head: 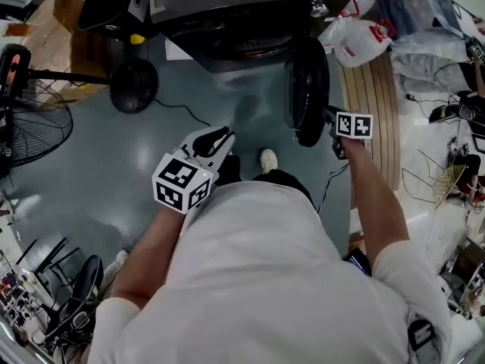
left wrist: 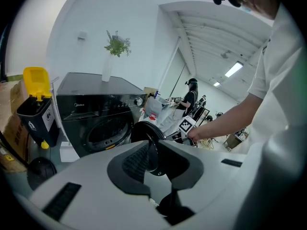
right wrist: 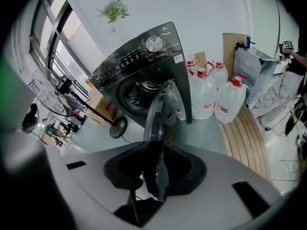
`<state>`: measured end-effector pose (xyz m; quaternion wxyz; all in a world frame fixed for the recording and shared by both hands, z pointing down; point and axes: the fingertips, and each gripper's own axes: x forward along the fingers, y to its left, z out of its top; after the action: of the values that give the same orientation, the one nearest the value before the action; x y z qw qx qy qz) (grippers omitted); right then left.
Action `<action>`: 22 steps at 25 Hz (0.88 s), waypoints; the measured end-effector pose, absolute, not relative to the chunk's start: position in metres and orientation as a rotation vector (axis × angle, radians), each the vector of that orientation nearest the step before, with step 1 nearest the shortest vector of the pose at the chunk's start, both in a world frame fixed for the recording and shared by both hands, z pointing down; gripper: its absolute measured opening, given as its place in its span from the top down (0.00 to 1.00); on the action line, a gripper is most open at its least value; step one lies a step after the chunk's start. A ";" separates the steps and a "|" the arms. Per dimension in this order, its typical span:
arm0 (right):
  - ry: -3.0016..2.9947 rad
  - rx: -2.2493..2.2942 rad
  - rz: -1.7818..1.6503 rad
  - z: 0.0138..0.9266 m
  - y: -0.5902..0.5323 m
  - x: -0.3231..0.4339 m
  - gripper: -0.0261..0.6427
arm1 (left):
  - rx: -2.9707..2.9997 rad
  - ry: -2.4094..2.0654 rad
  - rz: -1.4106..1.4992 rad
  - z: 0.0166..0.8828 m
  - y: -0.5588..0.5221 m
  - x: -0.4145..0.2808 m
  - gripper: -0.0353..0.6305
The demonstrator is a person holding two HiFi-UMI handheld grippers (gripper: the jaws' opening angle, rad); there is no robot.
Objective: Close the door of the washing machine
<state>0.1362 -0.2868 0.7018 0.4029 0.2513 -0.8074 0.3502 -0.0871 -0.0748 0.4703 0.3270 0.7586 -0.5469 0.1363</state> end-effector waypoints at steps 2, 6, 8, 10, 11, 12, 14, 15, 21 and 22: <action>-2.040 0.639 0.897 0.702 -0.285 0.135 0.80 | 1.986 -1.424 0.356 0.473 -0.075 -0.092 0.84; -2.030 0.673 0.935 0.703 -0.283 0.135 0.82 | 1.990 -1.412 0.353 0.477 -0.078 -0.099 0.84; -2.029 0.686 0.947 0.702 -0.282 0.135 0.82 | 1.996 -1.408 0.352 0.477 -0.081 -0.101 0.84; -2.025 0.693 0.953 0.702 -0.281 0.132 0.82 | 2.001 -1.405 0.348 0.475 -0.083 -0.105 0.84; -2.022 0.696 0.958 0.703 -0.279 0.131 0.82 | 2.002 -1.406 0.346 0.475 -0.083 -0.108 0.84; -2.019 0.698 0.964 0.703 -0.278 0.128 0.82 | 2.003 -1.407 0.344 0.475 -0.083 -0.111 0.84; -2.015 0.700 0.979 0.703 -0.274 0.123 0.82 | 2.006 -1.407 0.338 0.474 -0.083 -0.117 0.84; -2.014 0.701 0.987 0.703 -0.272 0.119 0.82 | 2.007 -1.405 0.336 0.474 -0.083 -0.120 0.84; -2.016 0.729 1.034 0.704 -0.263 0.092 0.82 | 2.016 -1.383 0.333 0.477 -0.079 -0.136 0.84; -2.018 0.736 1.042 0.704 -0.261 0.087 0.82 | 2.017 -1.380 0.332 0.477 -0.078 -0.138 0.84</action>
<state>0.0866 -0.2611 0.7035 0.3682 0.2868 -0.7858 0.4058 -0.1381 -0.0778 0.4770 0.3312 0.7716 -0.5280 0.1271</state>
